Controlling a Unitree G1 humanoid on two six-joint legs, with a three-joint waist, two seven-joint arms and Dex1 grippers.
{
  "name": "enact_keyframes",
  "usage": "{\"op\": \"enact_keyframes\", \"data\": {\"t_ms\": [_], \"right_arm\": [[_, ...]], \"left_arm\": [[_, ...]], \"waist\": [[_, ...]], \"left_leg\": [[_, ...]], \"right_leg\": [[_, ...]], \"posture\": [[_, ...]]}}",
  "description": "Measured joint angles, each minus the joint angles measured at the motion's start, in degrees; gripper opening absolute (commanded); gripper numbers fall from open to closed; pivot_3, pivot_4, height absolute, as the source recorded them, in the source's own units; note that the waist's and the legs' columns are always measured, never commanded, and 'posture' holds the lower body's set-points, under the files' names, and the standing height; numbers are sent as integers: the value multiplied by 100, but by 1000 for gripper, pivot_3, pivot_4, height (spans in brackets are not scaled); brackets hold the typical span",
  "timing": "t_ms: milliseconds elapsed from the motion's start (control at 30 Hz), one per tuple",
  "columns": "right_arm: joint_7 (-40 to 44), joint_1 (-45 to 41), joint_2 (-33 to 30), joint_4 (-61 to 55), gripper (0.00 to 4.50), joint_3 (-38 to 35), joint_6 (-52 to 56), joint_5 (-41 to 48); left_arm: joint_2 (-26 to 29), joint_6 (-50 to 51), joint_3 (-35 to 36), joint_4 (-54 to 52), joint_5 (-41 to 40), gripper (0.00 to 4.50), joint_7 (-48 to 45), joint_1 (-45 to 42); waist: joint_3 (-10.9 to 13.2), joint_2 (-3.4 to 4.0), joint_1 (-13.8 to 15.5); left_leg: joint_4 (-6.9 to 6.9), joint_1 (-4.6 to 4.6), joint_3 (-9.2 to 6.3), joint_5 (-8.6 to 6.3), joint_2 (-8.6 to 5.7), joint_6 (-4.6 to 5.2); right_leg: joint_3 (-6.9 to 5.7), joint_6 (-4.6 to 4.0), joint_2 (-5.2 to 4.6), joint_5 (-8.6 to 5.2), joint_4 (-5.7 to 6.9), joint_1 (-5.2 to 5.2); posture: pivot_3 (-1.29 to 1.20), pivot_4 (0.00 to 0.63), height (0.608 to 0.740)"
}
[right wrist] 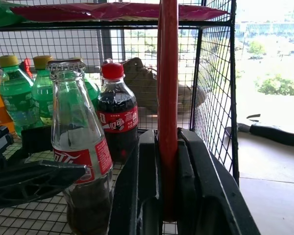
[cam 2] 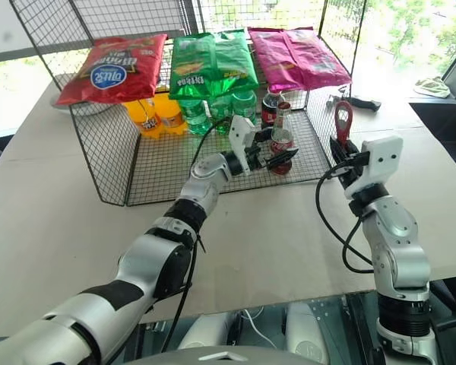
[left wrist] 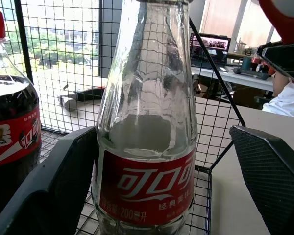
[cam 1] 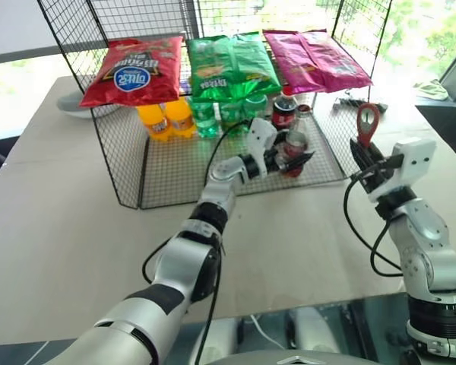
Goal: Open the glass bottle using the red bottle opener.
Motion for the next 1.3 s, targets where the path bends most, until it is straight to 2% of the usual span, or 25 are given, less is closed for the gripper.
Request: {"op": "enact_keyframes", "data": {"t_ms": [100, 300, 400, 433, 467, 767, 867, 967, 1133, 1233, 1300], "right_arm": [[-66, 49, 59, -62, 0, 3, -3, -24], [-105, 82, 85, -92, 0, 0, -46, -43], [-105, 102, 86, -92, 0, 1, -74, -49], [-104, 101, 86, -91, 0, 2, -109, -59], [-104, 101, 86, -91, 0, 2, -111, -61], [-45, -106, 118, 65, 0, 80, -209, -151], [-19, -165, 129, 148, 0, 109, -247, -163], [15, -259, 121, 246, 0, 111, -310, -185], [55, -434, 115, 481, 0, 107, -381, -201], [131, -576, 125, 667, 0, 127, -428, -202], [169, -659, 136, 767, 0, 176, -471, -203]], "left_arm": [[-141, -157, 63, 502, 215, 4410, 393, -275], [-267, -372, 160, 845, 501, 4410, 895, -507], [-275, -407, 171, 936, 611, 3614, 1095, -509], [-282, -414, 197, 955, 649, 3042, 1142, -510], [-282, -414, 207, 957, 651, 2832, 1146, -510], [-206, -399, 364, 755, 584, 2854, 795, -468], [-71, -17, 402, -55, 349, 2854, 380, -177], [331, 719, 230, -1787, 146, 2854, -138, 725], [1273, 2209, -69, -4568, -53, 2854, -384, 2352], [1754, 2852, -109, -5789, -183, 2854, -439, 3183], [1841, 3111, -111, -6237, -318, 2854, -388, 3502]], "waist": [[1, -1, 4], [0, 0, -5], [0, -1, -6], [0, -1, -8], [0, -1, -8], [1, 0, -18], [1, 0, -24], [-1, 2, -123], [-1, 3, -186], [-2, 4, -137], [-2, 4, -81]], "left_leg": [[6, -2, 0, 0, -2, 1], [5, 0, -1, 0, -1, 1], [6, 1, -1, 0, -1, 0], [6, 1, 0, 0, -1, 0], [6, 1, 0, 0, -1, 0], [6, -1, 0, 0, -1, 0], [6, 0, -2, 0, 1, 0], [2, 2, -10, 0, 4, 0], [0, 8, -21, 0, 4, -1], [4, 10, -28, 0, 1, -2], [13, 10, -34, 0, -2, -2]], "right_leg": [[0, 1, -1, 1, 2, 0], [1, 2, 2, 1, 4, 0], [1, 2, 2, 1, 5, 0], [1, 2, 2, 1, 6, 0], [1, 2, 2, 1, 6, 0], [2, 1, 2, 1, 7, -2], [4, 1, 2, 1, 6, -2], [16, 1, 6, 1, 9, -3], [35, 0, 11, 1, 19, -13], [30, 0, 9, 1, 19, -11], [25, 0, 6, 2, 18, -8]], "posture": [[0, 150, 740], [0, 150, 740], [0, 150, 740], [0, 150, 740], [0, 150, 740], [0, 150, 740], [0, 150, 740], [0, 150, 740], [0, 150, 740], [0, 150, 740], [0, 150, 740]]}}
